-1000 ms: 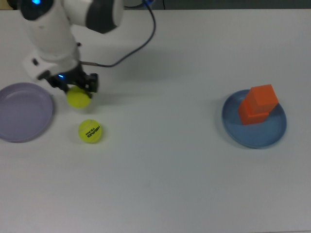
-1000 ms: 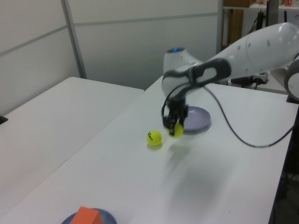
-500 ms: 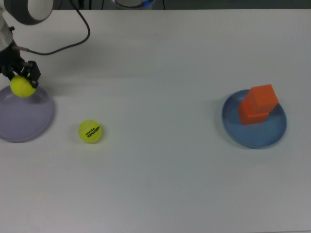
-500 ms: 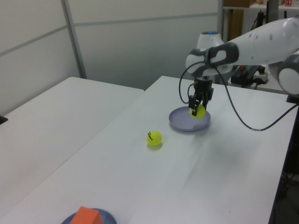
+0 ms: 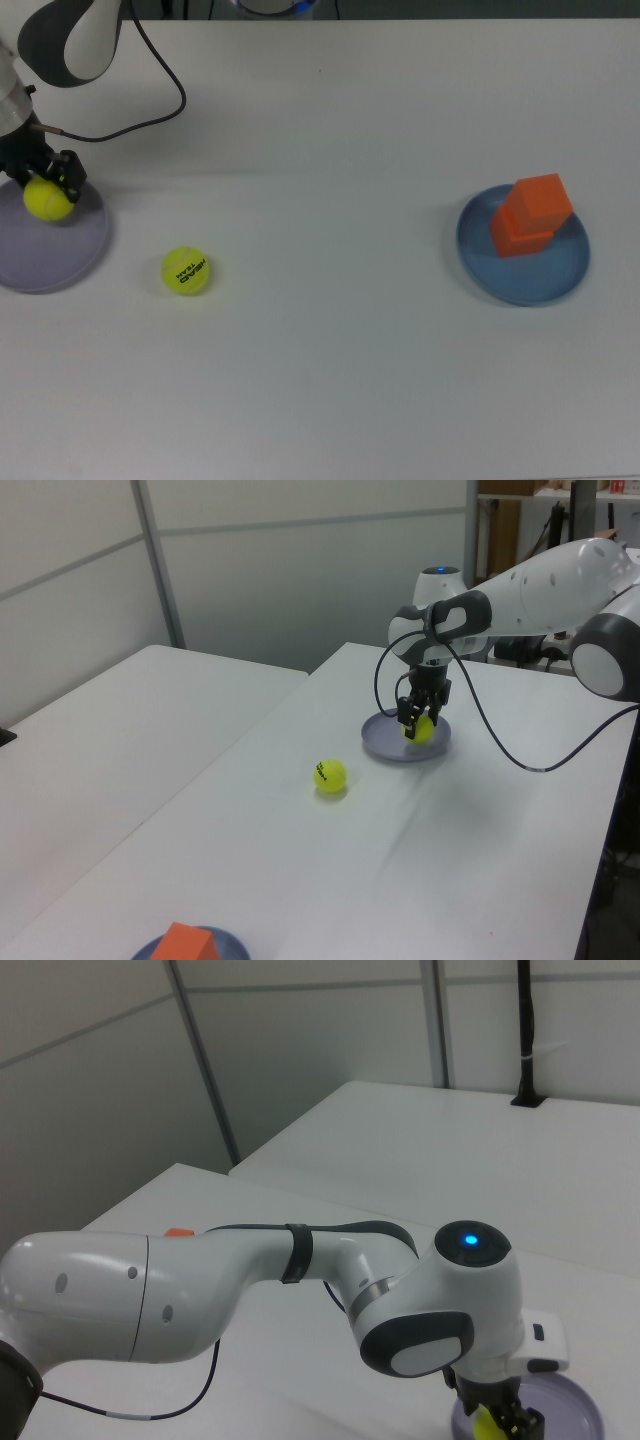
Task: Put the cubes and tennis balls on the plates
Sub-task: 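Carry the ball to the lavender plate and release it, then move the gripper down over the other tennis ball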
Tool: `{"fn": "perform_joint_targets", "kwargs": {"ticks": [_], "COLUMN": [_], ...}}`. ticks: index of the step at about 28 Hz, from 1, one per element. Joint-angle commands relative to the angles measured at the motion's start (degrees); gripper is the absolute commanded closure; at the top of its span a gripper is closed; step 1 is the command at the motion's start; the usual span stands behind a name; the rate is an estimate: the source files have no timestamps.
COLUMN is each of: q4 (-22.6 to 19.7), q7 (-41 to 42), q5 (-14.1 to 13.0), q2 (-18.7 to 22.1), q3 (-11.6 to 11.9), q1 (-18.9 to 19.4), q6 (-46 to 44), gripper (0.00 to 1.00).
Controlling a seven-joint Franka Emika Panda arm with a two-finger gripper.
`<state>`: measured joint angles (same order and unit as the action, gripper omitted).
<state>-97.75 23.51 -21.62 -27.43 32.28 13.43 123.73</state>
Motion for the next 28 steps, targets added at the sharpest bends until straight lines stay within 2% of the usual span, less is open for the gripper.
{"fn": "perform_joint_targets", "kwargs": {"ticks": [1, 3, 7, 11, 13, 14, 17, 18, 20, 24, 28], "q4": [0.4, 1.2, 3.4, 7.4, 7.7, 7.9, 8.1, 8.1, 8.1, 8.1, 8.0], "q7": [1.7, 1.5, 0.8, -0.1, -1.2, -2.8, -5.0, -6.4, -7.6, -9.0, -10.6], "q5": [-0.4, -0.2, -0.6, -1.1, -1.1, -1.1, -0.9, -0.4, -0.1, 0.2, 2.0], "q2": [1.1, 2.7, 3.3, 3.3, 3.3, 3.2, 2.8, 2.5, 2.3, 1.5, 0.6], "q3": [0.4, 0.0, -0.5, -3.5, -5.6, -7.5, -10.4, -12.2, -13.8, -16.1, -16.6], "q1": [0.6, 0.9, 2.0, 2.9, 2.9, 3.0, 3.2, 3.4, 3.4, 3.4, 3.4], "q6": [-0.3, -1.0, -2.5, -4.8, -4.8, -4.6, -4.2, -3.7, -2.6, 1.2, 1.9], "gripper": [0.0, 0.0, 0.0, 0.0, 0.0, 0.0, 0.0, 0.0, 0.0, 0.0, 0.01]}}
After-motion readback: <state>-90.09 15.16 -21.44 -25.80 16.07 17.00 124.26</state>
